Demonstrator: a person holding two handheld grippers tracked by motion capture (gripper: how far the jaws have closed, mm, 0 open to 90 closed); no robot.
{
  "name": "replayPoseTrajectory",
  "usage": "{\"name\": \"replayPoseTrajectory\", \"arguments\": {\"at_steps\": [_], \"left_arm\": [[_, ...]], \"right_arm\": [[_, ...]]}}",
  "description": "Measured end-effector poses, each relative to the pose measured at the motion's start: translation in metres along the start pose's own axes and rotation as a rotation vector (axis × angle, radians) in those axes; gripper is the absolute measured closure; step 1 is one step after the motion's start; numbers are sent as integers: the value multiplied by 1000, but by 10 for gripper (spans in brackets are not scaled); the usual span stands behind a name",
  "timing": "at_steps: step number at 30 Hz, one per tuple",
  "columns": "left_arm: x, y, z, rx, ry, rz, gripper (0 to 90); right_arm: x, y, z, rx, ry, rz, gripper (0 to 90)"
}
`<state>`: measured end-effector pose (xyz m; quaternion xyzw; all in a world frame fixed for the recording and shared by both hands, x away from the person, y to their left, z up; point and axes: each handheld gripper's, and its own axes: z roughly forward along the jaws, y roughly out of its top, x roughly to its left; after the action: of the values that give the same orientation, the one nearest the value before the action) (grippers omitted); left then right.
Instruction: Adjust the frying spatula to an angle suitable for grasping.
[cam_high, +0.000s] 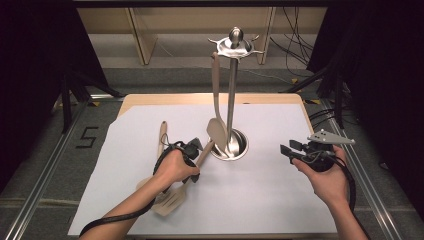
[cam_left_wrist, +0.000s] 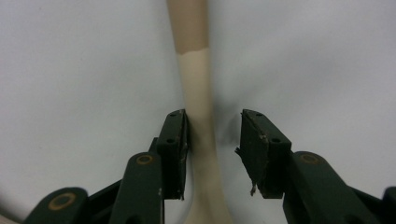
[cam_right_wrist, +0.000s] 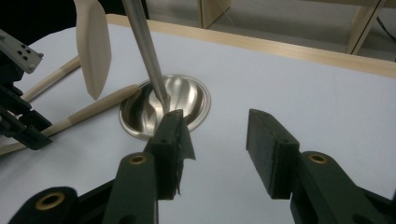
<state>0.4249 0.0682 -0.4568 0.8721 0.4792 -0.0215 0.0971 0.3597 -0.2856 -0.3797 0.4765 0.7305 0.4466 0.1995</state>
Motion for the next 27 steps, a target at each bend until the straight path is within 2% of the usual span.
{"name": "replayPoseTrajectory", "arguments": {"at_steps": [1,2,3,7,9,10,11,12,14,15,18,21,23,24,25,27], "left_arm": [[-1,0,0,8,33,48,613],[-2,-1,1,4,37,52,636],[-2,0,0,16,47,63,669],[-3,2,1,23,63,73,741],[-4,0,4,-26,79,64,747],[-4,0,4,-21,81,59,750],[-2,0,3,-10,73,65,754],[-1,0,2,-15,68,57,761],[2,-3,4,-55,57,35,782],[3,-3,1,-31,41,36,785],[7,-6,0,-49,14,14,786],[14,-10,-1,-63,-33,-8,786],[18,-14,-3,-70,-44,-16,787],[19,-16,-3,-88,-50,-29,787],[21,-19,-4,-106,-57,-32,786],[23,-24,-8,-130,-63,-45,787]], "right_arm": [[-1,0,1,-12,-7,-18,574],[0,0,1,0,-6,-7,574],[-2,0,2,-8,-11,-37,574],[-3,-1,2,-14,-11,-50,575],[-3,-1,1,-17,-6,-48,574],[-3,0,1,-17,-7,-46,575],[-3,0,1,-14,-6,-42,575],[-2,0,0,-10,4,-16,575],[-3,-1,1,-17,2,-29,574],[-4,-1,1,-19,2,-36,575],[-2,-1,0,-12,2,-10,575],[-3,-1,0,-17,-1,-13,575],[-3,0,-1,-15,-7,-21,575],[-4,0,-1,-19,-7,-28,575],[-3,0,0,-22,1,-5,574],[-4,0,-1,-24,3,-16,574]]}}
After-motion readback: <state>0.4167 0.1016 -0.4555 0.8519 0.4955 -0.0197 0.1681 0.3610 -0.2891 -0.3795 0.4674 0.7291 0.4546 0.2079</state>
